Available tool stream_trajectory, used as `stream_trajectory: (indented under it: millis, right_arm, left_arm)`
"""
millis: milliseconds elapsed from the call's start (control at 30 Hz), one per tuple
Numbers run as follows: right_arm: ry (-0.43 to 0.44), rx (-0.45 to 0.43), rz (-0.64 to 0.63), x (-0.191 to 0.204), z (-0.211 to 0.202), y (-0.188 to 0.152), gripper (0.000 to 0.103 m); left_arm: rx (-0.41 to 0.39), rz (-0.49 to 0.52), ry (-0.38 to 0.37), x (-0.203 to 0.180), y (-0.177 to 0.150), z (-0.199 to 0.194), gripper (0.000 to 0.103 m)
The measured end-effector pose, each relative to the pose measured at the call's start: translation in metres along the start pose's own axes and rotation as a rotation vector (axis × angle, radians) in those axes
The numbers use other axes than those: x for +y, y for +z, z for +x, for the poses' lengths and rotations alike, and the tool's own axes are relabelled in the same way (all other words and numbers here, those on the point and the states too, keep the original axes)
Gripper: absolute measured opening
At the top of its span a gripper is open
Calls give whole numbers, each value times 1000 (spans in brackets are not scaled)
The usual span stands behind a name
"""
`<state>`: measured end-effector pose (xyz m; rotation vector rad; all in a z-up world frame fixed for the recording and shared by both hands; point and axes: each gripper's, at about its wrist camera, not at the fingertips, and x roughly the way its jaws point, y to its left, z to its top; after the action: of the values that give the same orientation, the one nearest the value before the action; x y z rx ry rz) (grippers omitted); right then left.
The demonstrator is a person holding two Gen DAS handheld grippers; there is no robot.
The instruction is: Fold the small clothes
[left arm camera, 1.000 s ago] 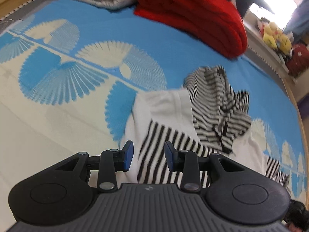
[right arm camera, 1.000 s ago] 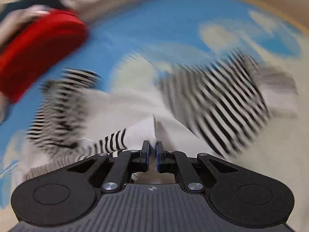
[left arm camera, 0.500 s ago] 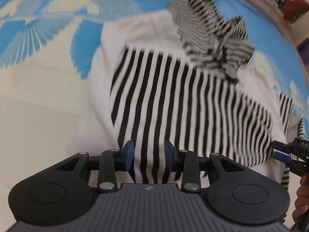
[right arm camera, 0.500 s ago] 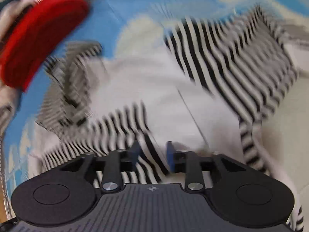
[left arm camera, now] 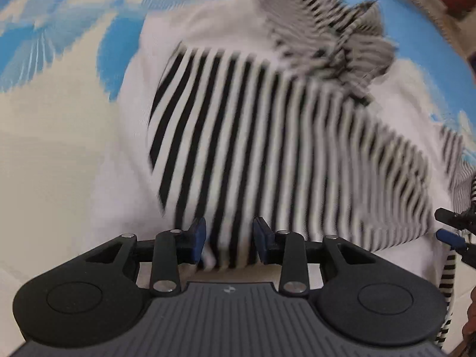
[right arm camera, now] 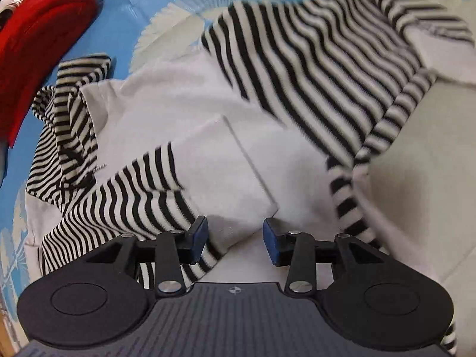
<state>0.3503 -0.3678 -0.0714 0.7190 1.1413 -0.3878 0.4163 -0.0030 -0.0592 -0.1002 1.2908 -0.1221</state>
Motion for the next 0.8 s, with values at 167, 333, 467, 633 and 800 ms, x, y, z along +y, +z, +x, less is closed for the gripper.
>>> stream_trajectory:
  millis: [167,333,467,633,800]
  right_arm:
    - [7,-139,-62,-9,-33,16,43]
    - [-24,-247,-9,-53,-52,45,31]
    - [-44,-304,70,-107,-68,73,6]
    - [-87,-319,195,-173,-72,97,13]
    - [-140,-249,246,-215,-53,105,39]
  left_arm:
    - [-136,117,20,-27,7,-31,42]
    - [-212,176,27,-53,3,-45,42]
    - [-343,251,53,-77,0,-55,42]
    - [-448,297,34,-88,-5,-72,35]
    - [-431,282,1,-88,-3,-73,35]
